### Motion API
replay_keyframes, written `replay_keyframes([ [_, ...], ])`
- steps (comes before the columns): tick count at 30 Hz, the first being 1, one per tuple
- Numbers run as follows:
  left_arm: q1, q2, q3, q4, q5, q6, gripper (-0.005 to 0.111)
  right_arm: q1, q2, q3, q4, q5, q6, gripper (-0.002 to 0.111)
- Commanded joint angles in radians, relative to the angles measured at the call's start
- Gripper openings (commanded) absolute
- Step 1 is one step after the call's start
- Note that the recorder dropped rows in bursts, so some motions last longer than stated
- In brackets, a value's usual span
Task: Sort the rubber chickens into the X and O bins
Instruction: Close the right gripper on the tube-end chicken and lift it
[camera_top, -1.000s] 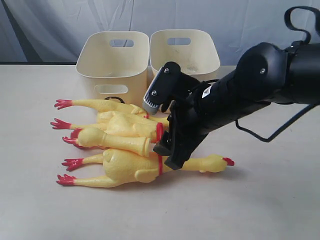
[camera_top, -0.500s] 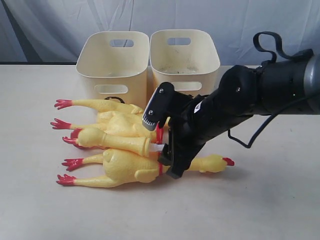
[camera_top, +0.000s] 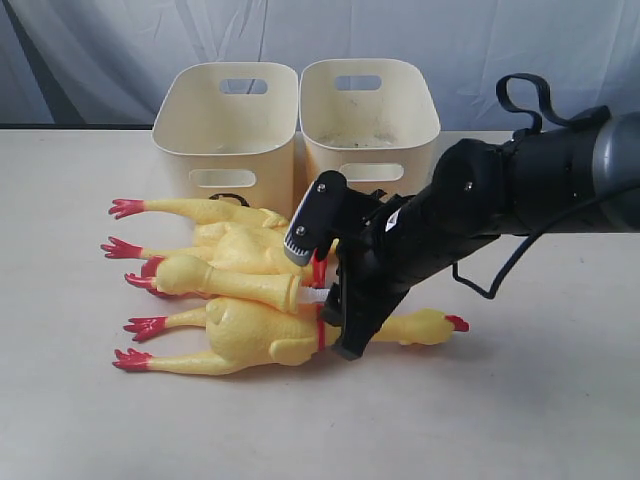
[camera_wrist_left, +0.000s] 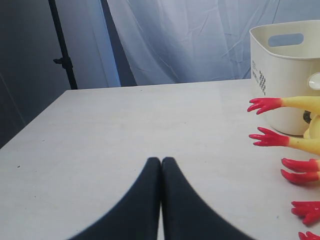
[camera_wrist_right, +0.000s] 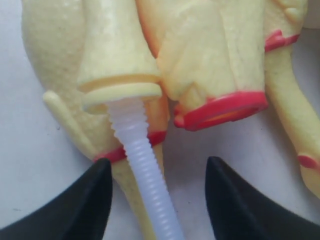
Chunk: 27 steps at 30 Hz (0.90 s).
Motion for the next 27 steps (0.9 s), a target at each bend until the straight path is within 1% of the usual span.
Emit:
replay_keyframes([
  [1, 0.001, -0.006, 0.002, -0.003, -0.011, -0.003, 0.000, 0.003, 0.000, -0.006, -0.003, -0.002, -0.006, 0.037],
  [5, 0.001, -0.006, 0.002, -0.003, -0.011, -0.003, 0.000, 0.003, 0.000, -0.006, -0.003, -0.001, -0.006, 0.023],
  [9, 0.001, -0.006, 0.002, -0.003, -0.011, -0.003, 0.000, 0.003, 0.000, -0.006, -0.003, -0.001, -0.006, 0.014],
  [14, 0.001, -0.006, 0.002, -0.003, -0.011, -0.003, 0.000, 0.003, 0.000, -0.006, -0.008, -0.001, -0.006, -0.001],
  [23, 0.001, -0.006, 0.002, -0.003, -0.011, -0.003, 0.000, 0.003, -0.001, -0.006, -0.014, 0.001, -0.006, -0.001],
  [27, 0.001, -0.006, 0.002, -0.003, -0.011, -0.003, 0.000, 0.003, -0.001, -0.016, -0.014, 0.061, -0.028, -0.001],
])
